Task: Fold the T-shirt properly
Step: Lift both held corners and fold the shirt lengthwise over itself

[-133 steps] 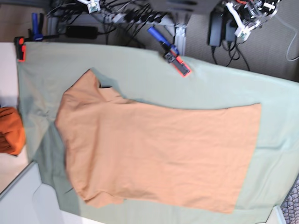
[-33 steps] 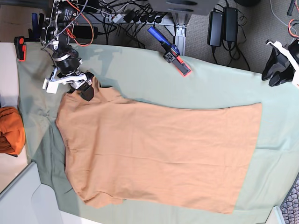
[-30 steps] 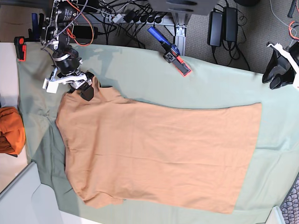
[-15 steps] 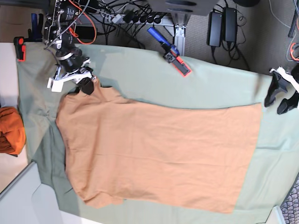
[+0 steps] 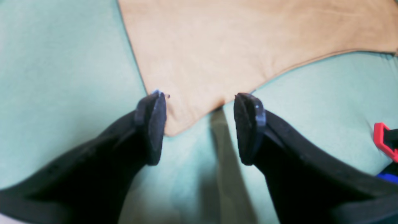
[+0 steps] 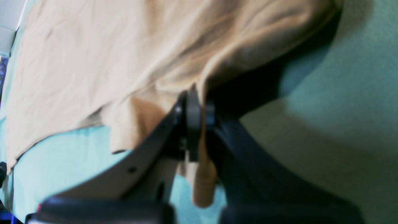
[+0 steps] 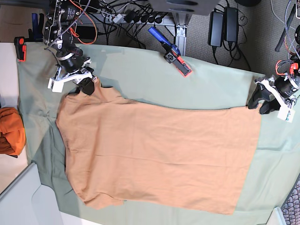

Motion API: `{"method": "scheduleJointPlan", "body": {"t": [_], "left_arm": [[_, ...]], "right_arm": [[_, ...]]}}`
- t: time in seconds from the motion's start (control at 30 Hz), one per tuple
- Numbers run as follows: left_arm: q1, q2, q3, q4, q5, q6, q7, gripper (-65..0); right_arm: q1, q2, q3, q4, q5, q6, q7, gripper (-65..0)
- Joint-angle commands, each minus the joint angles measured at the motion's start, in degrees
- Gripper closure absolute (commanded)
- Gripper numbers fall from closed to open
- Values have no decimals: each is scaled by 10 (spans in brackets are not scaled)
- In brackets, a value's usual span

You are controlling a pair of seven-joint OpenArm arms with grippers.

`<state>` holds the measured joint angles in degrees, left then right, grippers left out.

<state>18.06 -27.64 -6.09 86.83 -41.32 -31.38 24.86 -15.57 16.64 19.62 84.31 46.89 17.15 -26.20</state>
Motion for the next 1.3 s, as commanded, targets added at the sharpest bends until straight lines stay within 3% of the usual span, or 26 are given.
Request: {"method": "scheduleJointPlan", "body": {"t": [0.0,0.17,0.43,1.27], "left_arm": [[-5,-9,2,7,-2,-6,-10,-380],[-8,-10,7,7,23,-5,-11,-380],[-10,-10,-41,7,29,-3,-2,-380],[-55,6,43,-18,8,-3,7,-373]], "right_arm": [[1,7,2,7,0,63,3,0],[1,7,2,7,0,63,3,0],[1,7,2,7,0,63,3,0],[1,7,2,7,0,63,3,0]]}}
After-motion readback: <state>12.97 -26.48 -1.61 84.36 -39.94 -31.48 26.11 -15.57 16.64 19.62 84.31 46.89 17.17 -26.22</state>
